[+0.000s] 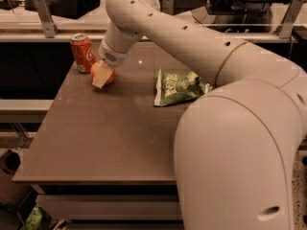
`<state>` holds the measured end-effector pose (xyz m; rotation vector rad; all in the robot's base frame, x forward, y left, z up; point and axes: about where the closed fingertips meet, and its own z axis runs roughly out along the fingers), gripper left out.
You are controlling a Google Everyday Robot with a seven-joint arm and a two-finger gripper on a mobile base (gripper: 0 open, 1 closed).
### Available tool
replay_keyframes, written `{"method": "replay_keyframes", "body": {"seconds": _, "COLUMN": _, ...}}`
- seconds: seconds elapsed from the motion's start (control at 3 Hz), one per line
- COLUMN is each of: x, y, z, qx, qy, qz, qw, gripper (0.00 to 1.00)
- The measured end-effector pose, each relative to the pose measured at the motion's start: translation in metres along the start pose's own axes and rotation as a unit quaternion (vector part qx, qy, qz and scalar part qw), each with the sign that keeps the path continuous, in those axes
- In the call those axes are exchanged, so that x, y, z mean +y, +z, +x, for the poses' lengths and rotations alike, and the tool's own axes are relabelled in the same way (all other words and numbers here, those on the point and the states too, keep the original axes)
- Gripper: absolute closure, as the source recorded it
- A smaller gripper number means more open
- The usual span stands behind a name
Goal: Move apple near coke can
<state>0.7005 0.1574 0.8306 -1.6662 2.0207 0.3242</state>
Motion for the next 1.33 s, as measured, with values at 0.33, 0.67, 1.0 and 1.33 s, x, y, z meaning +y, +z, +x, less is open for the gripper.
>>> {"method": "replay_keyframes", "body": {"seconds": 0.33, "x": 0.0011, "y": 0.0027, "z": 0.0001, "qx": 0.001, "qy": 0.0, "qz": -0.002, "qw": 1.0, "gripper": 0.46}}
{"method": "replay_keyframes", "body": {"seconds": 0.67, "x": 0.0021, "y": 0.0053, "z": 0.0003, "qx": 0.002, "qy": -0.001, "qz": -0.004, "qw": 1.0, "gripper": 0.24}}
{"method": "replay_keyframes", "body": {"seconds": 1.0, "x": 0.0019, "y": 0.0037, "z": -0.0008, "qx": 0.002, "qy": -0.001, "qz": -0.004, "qw": 1.0, "gripper": 0.02}}
{"method": "replay_keyframes", "body": {"seconds": 1.33, "x": 0.0019, "y": 0.0037, "z": -0.0008, "qx": 0.002, "qy": -0.001, "qz": -0.004, "qw": 1.0, "gripper": 0.0}}
